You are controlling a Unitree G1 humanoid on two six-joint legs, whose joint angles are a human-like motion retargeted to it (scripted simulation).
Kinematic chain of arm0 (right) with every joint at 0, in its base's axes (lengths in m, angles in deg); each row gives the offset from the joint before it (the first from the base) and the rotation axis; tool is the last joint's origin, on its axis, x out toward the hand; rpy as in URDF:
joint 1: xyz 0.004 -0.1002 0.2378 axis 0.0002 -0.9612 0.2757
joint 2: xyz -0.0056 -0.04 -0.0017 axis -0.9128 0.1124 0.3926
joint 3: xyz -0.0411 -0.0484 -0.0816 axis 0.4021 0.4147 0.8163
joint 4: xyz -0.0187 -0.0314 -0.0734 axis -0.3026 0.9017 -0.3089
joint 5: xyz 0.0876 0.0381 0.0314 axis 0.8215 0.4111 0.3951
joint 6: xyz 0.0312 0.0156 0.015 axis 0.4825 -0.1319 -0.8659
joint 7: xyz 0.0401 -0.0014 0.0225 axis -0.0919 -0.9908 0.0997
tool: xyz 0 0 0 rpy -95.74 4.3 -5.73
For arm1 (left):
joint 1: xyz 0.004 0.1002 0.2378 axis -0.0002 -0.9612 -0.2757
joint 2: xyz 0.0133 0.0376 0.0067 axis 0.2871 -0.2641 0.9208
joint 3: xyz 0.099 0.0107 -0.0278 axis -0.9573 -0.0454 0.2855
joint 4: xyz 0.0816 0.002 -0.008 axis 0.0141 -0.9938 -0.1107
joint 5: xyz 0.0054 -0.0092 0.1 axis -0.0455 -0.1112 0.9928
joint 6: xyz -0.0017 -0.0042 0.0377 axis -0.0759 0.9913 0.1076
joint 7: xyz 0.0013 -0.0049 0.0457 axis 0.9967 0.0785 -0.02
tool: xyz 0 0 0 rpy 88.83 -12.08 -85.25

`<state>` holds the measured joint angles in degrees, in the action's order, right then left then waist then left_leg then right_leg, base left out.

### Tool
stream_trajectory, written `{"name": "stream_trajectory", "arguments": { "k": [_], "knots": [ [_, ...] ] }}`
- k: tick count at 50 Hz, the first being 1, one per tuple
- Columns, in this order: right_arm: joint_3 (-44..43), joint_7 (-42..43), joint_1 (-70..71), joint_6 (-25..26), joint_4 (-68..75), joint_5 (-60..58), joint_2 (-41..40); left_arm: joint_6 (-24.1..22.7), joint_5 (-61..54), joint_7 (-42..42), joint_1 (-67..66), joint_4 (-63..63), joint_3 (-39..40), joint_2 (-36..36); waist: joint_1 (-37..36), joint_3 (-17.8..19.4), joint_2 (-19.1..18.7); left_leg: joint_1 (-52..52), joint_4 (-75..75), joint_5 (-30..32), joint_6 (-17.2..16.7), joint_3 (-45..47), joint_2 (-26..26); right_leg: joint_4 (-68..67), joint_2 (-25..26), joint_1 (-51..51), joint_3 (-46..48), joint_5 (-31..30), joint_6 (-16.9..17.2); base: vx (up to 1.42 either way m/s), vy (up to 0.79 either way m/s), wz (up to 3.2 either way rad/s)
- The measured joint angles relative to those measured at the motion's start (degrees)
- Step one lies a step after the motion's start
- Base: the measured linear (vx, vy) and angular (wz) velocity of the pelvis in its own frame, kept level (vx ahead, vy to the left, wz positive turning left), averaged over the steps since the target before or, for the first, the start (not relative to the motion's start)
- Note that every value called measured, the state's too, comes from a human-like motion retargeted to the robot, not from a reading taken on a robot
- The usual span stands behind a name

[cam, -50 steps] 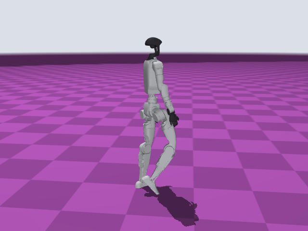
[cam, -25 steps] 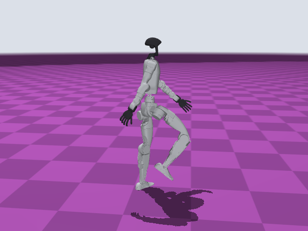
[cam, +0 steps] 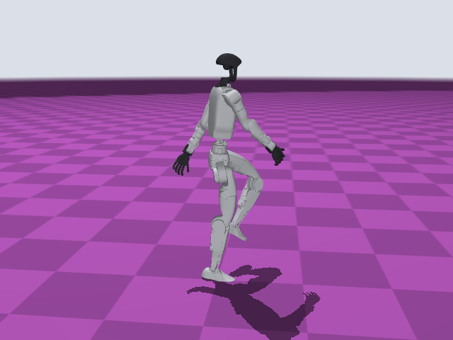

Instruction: In place motions

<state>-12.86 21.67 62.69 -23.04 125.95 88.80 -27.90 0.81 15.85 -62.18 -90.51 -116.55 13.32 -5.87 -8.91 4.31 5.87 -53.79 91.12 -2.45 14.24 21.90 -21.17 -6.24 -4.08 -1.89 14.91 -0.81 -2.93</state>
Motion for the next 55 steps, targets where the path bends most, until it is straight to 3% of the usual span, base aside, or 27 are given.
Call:
{"name": "stream_trajectory", "arguments": {
  "k": [5, 10, 13, 18, 25, 27, 29, 30, 35, 40, 43, 46, 48, 50, 55],
  "knots": [
    [0.0, -1.7, 8.8, -4.1, -9.0, -0.4, 0.9, 1.9, 6.4, 5.6, -7.2, -0.2, -2.5, -0.1, -6.4, 0.8, 4.6, -14.6, 3.6, -2.9, 0.0, 5.6, 2.2, -4.4, -3.5, -4.3, -4.3, -1.2, -0.3, -0.03, 0.07, -0.61],
    [0.3, 3.6, 13.7, -4.6, -11.1, -9.4, 4.2, 2.1, 4.1, 6.4, -6.4, -0.2, -0.8, -1.3, -8.6, 2.0, 5.6, -14.3, -0.6, -3.2, 0.5, 8.1, 4.2, -5.1, -4.8, -4.7, -4.3, -1.4, -0.8, -0.08, 0.08, 0.07],
    [-0.2, 4.0, 13.3, -5.7, -10.2, -8.5, 4.5, 1.9, 0.6, 6.9, -3.0, -0.2, -0.1, -1.8, -7.5, 0.3, 4.2, -9.5, -3.3, -2.1, -0.3, 6.1, 6.0, -3.4, -4.0, -4.3, -2.8, -1.6, 0.0, -0.09, 0.12, 0.43],
    [-0.7, 4.0, 6.1, -7.1, -6.4, -4.6, 2.4, 0.5, -4.9, 6.2, 0.8, 3.6, 0.6, -3.0, -2.1, -5.6, 1.2, 5.7, -15.7, 0.5, -5.5, 0.5, 10.6, -0.3, -2.2, -3.6, 1.6, -2.0, 1.9, 0.04, 0.09, 0.58],
    [0.2, 5.5, -9.2, -9.5, 3.9, 1.5, -0.1, -1.1, -9.1, 3.4, 4.1, 7.8, -1.0, -2.4, 7.3, -11.5, -2.6, 36.4, -59.9, 4.4, -9.5, -5.2, 21.3, 1.9, -0.1, -1.5, 6.9, -1.1, 4.7, 0.09, -0.01, 0.53],
    [0.0, 5.1, -13.2, -9.1, 6.7, 1.1, 0.2, -1.0, -9.6, 2.5, 4.9, 8.2, -1.4, -1.8, 10.2, -12.6, -5.3, 44.8, -74.6, 0.3, -13.5, -5.0, 22.4, 2.3, 2.7, -1.2, 9.1, -0.6, 4.8, 0.07, -0.09, 0.63],
    [-0.7, 5.2, -16.9, -8.8, 9.5, 0.1, 1.3, -1.1, -9.9, 1.7, 5.6, 8.4, -1.5, -1.6, 12.9, -13.7, -6.9, 50.2, -83.8, -5.3, -13.6, 2.6, 21.9, 2.6, 4.1, -1.5, 10.6, -0.1, 4.9, 0.08, -0.11, 0.67],
    [-1.1, 5.4, -18.7, -8.6, 10.8, -0.4, 1.9, -1.2, -10.2, 1.4, 5.8, 8.4, -1.7, -1.6, 14.1, -14.2, -7.4, 51.8, -87.0, -6.4, -12.9, 5.6, 22.4, 2.9, 4.3, -1.4, 11.0, 0.0, 5.1, 0.08, -0.14, 0.71],
    [-6.0, 6.4, -26.8, -7.8, 13.9, -1.9, 5.9, -0.5, -11.2, 1.4, 10.6, 8.1, -3.5, -2.0, 19.1, -13.7, -9.1, 48.7, -89.4, -3.3, -14.5, -0.8, 23.1, 3.4, 4.0, -2.1, 14.7, 0.9, 6.2, -0.07, -0.18, 0.90],
    [-10.7, 6.8, -36.5, -7.1, 15.5, 1.3, 10.5, -0.2, -9.9, 3.1, 18.1, 10.0, -9.0, -1.5, 17.3, -10.0, -8.1, 46.1, -83.4, -5.9, -11.9, -3.3, 23.7, 2.7, 2.2, -0.1, 17.8, 2.0, 7.1, 0.08, -0.19, 0.52],
    [-12.9, 6.3, -41.9, -5.4, 19.9, 2.0, 12.5, -0.6, -10.0, 3.0, 20.1, 12.0, -11.2, -2.1, 15.8, -10.3, -7.8, 46.9, -83.0, -7.3, -11.3, -3.9, 23.8, -0.3, 1.6, 0.0, 18.3, 2.4, 7.0, 0.45, -0.15, 0.15],
    [-14.2, 6.9, -45.5, -4.7, 23.3, -0.4, 14.0, -2.4, -14.1, 2.5, 22.8, 12.5, -12.3, -3.3, 16.4, -10.7, -9.0, 47.4, -84.0, -7.6, -11.4, -5.2, 22.4, -11.3, 0.3, -4.4, 18.7, -2.7, 7.6, 0.34, -0.11, 0.09],
    [-13.9, 7.1, -46.5, -5.1, 24.3, -4.0, 14.7, -3.2, -18.3, 2.2, 27.1, 11.7, -12.1, -3.8, 16.8, -10.1, -10.6, 47.3, -84.9, -7.6, -11.8, -4.6, 20.5, -28.6, -3.2, -14.4, 14.3, -10.9, 9.3, 0.15, -0.07, -0.41],
    [-12.9, 7.4, -47.0, -5.1, 24.5, -9.2, 15.6, -2.4, -22.1, 2.7, 33.0, 11.6, -11.2, -3.4, 21.0, -8.3, -11.7, 46.7, -84.6, -7.4, -11.5, -6.0, 19.8, -47.3, -6.8, -25.3, 10.2, -14.9, 8.4, 0.00, 0.02, 0.24],
    [-10.6, 5.5, -48.4, -2.7, 26.9, -19.2, 17.2, -0.9, -22.8, 2.1, 47.7, 18.3, -8.7, -0.1, 32.9, -0.7, -14.6, 45.8, -82.8, -6.4, -8.5, -11.2, 18.9, -84.6, -16.1, -50.2, 4.3, -7.6, 3.8, -0.07, 0.11, 0.90]
  ]
}}
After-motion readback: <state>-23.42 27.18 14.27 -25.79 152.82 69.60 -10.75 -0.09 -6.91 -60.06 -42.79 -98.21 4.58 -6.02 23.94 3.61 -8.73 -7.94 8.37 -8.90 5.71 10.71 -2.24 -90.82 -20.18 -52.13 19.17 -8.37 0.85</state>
